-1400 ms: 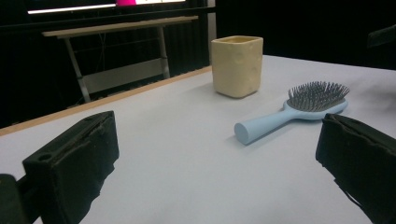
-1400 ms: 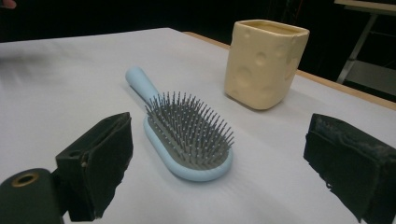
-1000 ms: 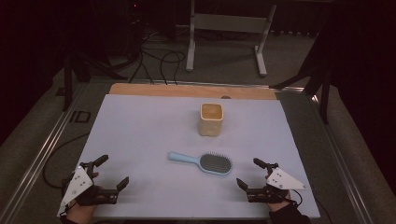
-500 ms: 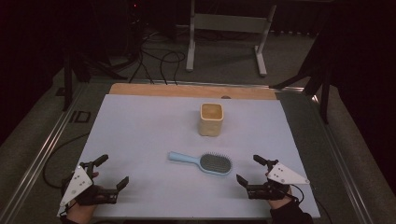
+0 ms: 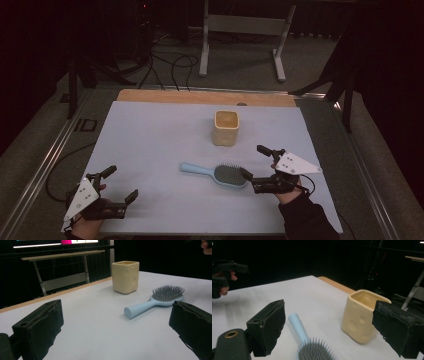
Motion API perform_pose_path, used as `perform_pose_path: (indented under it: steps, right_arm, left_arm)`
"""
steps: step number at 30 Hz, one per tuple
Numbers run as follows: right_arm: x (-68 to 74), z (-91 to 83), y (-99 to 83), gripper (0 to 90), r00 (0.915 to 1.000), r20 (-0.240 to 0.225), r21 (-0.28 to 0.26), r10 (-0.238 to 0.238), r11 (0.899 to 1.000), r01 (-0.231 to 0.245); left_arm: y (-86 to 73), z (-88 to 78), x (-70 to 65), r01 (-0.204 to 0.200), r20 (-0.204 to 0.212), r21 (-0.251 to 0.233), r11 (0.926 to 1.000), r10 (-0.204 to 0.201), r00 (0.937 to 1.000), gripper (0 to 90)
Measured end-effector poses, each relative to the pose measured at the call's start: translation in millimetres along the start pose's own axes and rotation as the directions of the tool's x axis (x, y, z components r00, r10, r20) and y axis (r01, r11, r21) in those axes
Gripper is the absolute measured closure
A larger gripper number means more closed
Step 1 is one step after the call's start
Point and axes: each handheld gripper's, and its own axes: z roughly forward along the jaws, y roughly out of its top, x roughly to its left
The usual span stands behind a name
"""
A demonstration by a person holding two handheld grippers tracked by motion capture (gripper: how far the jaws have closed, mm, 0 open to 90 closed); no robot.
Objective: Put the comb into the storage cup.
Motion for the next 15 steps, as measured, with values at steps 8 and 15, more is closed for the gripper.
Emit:
perform_pose_path:
  steps: [8,15]
  right_arm:
    - [-6.4,37.2,13.8,14.8,0.999,-0.043,0.032,0.01,0.999,-0.009]
    - [-3.1,64.8,14.5,25.7,0.9966,-0.081,0.073,0.017,0.997,-0.011]
  left_arm:
    - [-0.1,0.0,0.1,0.001,0.002,0.0,1.0,-0.001,1.0,0.0]
    - [-0.1,0.2,0.0,0.001,0.005,-0.001,1.0,-0.001,1.0,0.0]
